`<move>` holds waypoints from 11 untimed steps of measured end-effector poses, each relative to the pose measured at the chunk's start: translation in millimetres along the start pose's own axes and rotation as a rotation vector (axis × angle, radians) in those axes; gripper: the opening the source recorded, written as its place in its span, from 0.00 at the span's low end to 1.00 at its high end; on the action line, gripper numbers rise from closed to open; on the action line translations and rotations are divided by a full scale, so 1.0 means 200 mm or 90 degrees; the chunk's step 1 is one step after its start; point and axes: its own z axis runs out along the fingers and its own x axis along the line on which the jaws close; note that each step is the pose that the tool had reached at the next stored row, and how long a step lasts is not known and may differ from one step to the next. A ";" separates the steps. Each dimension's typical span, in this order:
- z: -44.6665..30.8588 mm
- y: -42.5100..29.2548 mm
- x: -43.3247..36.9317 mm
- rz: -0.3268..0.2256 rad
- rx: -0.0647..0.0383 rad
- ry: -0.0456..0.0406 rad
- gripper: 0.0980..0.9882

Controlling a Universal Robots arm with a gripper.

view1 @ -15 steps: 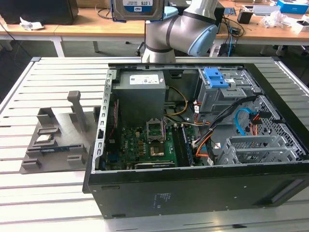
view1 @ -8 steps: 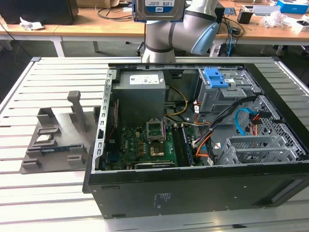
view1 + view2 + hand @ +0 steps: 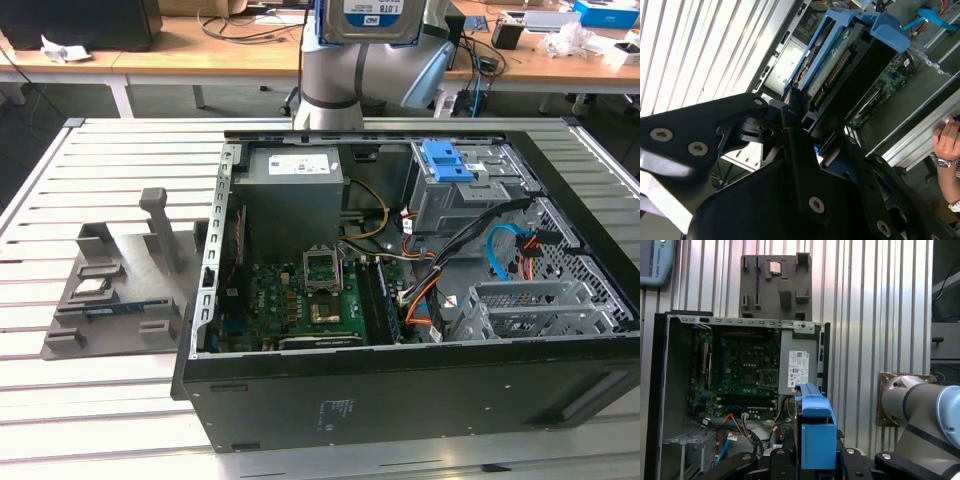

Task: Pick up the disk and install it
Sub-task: 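Pick up the disk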

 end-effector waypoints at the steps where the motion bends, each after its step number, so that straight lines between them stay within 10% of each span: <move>1: -0.001 -0.034 0.001 0.000 0.000 -0.0001 0.30; 11: -0.014 -0.319 0.014 0.000 0.000 0.0000 0.30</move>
